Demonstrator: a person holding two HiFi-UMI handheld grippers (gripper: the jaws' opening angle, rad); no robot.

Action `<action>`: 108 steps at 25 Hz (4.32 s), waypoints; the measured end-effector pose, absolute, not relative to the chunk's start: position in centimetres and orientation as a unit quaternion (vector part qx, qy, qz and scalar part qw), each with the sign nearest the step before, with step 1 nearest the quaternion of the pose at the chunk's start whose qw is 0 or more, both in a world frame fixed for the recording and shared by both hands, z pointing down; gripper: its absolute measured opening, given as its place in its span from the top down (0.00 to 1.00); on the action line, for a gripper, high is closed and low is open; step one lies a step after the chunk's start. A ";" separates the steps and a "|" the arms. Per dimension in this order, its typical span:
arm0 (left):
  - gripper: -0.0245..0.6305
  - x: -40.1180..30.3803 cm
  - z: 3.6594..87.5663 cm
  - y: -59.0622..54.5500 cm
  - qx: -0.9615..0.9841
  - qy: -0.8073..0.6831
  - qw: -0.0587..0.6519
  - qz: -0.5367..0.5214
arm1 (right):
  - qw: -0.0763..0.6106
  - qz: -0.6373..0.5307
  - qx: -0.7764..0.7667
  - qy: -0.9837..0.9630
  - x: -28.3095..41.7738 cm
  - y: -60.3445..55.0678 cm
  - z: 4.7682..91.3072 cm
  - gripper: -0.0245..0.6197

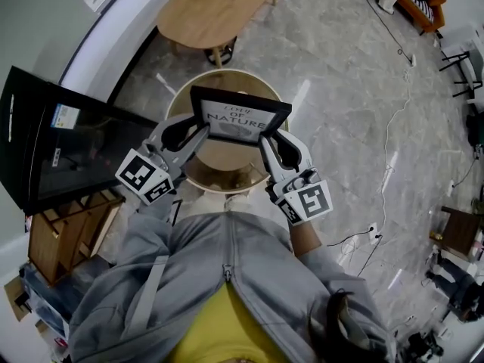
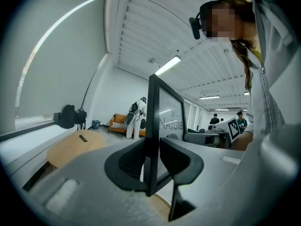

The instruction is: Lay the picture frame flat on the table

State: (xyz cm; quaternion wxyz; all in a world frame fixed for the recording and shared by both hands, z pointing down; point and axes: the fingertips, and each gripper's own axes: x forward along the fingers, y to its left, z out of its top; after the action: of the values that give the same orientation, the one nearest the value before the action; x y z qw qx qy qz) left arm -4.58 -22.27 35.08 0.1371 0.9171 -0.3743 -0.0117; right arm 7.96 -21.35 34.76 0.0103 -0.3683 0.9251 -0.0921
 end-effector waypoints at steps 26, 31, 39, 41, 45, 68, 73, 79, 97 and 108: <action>0.83 -15.2 68.4 -20.5 0.828 -0.490 0.274 0.013 | -0.113 -0.237 -0.236 0.936 -3.1 -23.7 68.3 0.84; 0.83 -15.9 73.1 -19.4 0.818 -0.494 0.293 0.012 | -0.133 -0.260 -0.223 0.930 -3.9 -23.1 73.0 0.84; 0.83 -16.2 78.1 -19.2 0.803 -0.494 0.332 0.025 | -0.164 -0.294 -0.223 0.915 -4.3 -23.0 78.3 0.83; 0.83 -16.2 79.3 -19.1 0.798 -0.493 0.345 0.027 | -0.172 -0.302 -0.224 0.911 -4.3 -22.9 79.4 0.83; 0.83 -16.1 81.0 -18.8 0.789 -0.493 0.366 0.032 | -0.187 -0.317 -0.224 0.903 -4.2 -22.7 81.1 0.83; 0.81 -15.5 89.4 -16.4 0.712 -0.503 0.484 0.069 | -0.278 -0.399 -0.230 0.843 -3.7 -20.7 89.0 0.82; 0.80 -15.5 90.5 -16.5 0.702 -0.504 0.496 0.086 | -0.280 -0.419 -0.250 0.827 -3.7 -20.7 90.0 0.82; 0.75 -15.9 91.5 -16.1 0.677 -0.528 0.497 0.124 | -0.319 -0.413 -0.287 0.804 -3.2 -20.3 91.3 0.80; 0.96 -11.8 82.5 -11.6 0.702 -0.485 0.496 0.162 | -0.349 -0.376 -0.364 0.777 1.2 -16.0 82.3 0.96; 0.96 -7.4 69.9 -9.9 0.751 -0.467 0.422 0.202 | -0.325 -0.343 -0.367 0.801 2.3 -11.7 70.3 0.96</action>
State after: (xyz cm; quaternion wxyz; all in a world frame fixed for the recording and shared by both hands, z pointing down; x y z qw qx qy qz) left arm -7.41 -9.87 69.88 0.4220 0.7507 -0.4665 0.2018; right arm 2.34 -11.72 70.28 -0.3248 -0.3672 0.8011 -0.3435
